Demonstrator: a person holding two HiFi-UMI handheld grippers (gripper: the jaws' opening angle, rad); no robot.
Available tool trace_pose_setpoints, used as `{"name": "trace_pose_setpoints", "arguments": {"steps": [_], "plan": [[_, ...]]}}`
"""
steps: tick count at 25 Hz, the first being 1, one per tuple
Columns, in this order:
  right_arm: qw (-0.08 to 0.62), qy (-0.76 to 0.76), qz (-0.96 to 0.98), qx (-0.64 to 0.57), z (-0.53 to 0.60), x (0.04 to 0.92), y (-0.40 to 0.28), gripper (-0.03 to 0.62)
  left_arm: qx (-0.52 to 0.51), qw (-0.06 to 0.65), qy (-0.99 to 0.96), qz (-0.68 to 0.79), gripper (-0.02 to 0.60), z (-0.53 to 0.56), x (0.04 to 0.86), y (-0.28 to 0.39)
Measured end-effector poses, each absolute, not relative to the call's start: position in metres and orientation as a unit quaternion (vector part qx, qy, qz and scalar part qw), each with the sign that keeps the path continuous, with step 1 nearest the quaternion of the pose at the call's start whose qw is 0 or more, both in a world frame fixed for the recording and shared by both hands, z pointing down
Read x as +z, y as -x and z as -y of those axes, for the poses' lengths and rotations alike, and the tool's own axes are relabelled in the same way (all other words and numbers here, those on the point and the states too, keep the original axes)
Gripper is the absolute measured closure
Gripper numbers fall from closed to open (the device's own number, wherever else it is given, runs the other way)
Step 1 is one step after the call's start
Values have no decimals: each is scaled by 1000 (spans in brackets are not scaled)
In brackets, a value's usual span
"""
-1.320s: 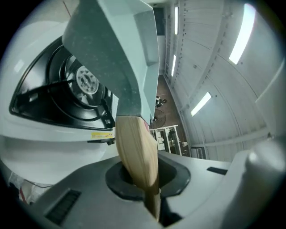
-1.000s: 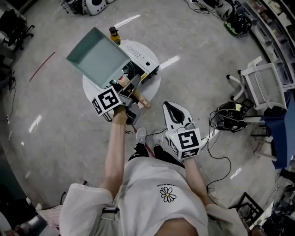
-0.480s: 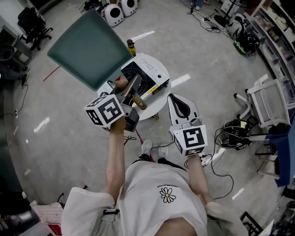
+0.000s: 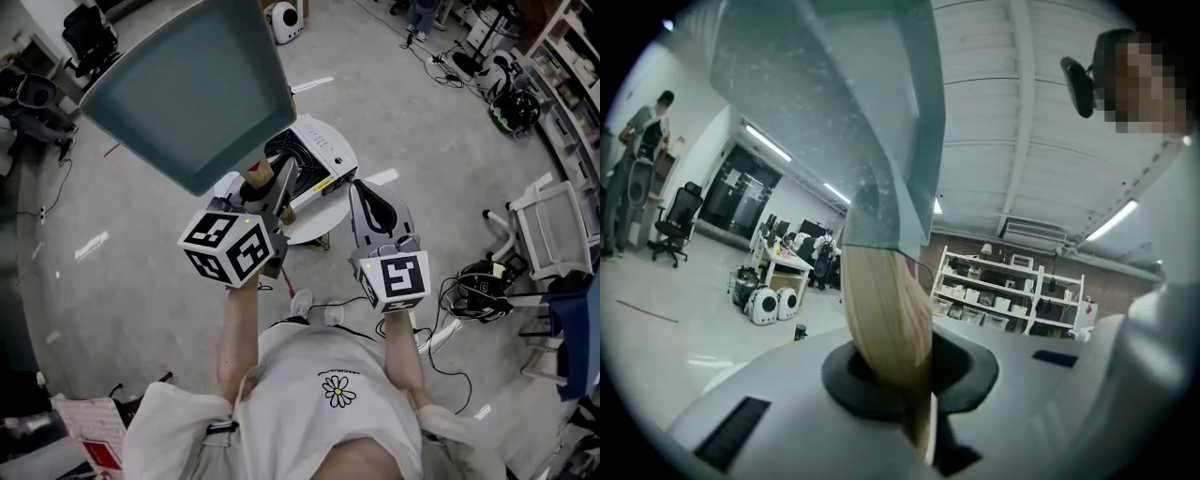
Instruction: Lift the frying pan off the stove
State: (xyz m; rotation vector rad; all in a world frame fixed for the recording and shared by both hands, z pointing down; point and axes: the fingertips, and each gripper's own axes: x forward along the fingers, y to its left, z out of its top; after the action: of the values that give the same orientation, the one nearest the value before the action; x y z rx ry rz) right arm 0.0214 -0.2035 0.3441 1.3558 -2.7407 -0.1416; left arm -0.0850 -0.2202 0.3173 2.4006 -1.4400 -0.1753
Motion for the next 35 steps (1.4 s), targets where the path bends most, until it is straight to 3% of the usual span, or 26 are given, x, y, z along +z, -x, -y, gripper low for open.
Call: {"name": "trace_pose_setpoints", "arguments": {"steps": [17,35], "plan": [[20,-453,889,-62,179,331,-30,591,-30,109,-836,538,560,175,308,74],[13,-446,892,-71,177,323,-29,591,-28,102,-832,544,560,172,305,74]]}}
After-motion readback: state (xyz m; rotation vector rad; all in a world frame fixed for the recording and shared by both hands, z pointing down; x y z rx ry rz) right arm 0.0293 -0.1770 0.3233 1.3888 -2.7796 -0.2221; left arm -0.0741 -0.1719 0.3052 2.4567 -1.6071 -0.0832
